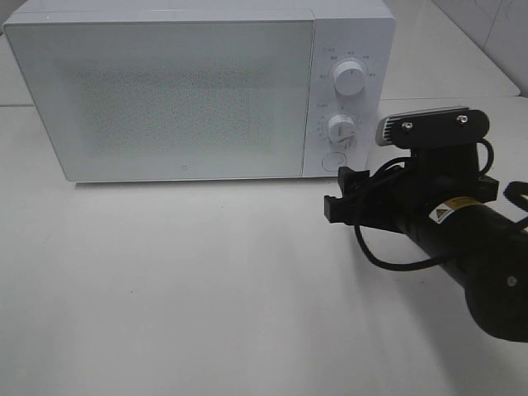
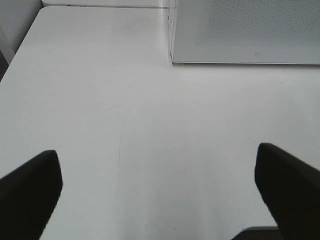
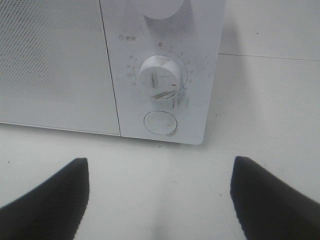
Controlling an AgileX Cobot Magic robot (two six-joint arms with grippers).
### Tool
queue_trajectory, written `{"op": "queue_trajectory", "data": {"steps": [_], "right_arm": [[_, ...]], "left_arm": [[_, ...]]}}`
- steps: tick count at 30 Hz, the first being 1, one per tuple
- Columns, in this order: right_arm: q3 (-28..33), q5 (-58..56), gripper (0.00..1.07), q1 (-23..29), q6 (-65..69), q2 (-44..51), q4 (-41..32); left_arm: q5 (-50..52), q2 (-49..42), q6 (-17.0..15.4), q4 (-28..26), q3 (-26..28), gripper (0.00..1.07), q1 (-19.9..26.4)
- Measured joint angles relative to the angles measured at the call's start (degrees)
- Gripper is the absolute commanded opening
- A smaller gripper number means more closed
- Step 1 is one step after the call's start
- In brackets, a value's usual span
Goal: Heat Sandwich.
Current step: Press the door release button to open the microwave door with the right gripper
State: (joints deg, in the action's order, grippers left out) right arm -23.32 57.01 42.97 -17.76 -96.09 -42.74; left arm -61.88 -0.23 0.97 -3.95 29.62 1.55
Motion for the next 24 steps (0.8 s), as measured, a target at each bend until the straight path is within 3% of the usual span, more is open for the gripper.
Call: {"op": "queue_trajectory", "data": {"steps": [7, 24], "right_arm": [[-2.2, 0.0, 0.76, 3.5, -1.5, -3.3, -4.9], [-2.2, 0.0, 0.76, 3.7, 1.1, -3.3, -6.4]], "left_arm": [[0.0, 0.0, 0.0, 0.0, 0.0, 1.00, 0.0], [0.0, 0.0, 0.0, 0.0, 0.0, 1.00, 0.0]]}}
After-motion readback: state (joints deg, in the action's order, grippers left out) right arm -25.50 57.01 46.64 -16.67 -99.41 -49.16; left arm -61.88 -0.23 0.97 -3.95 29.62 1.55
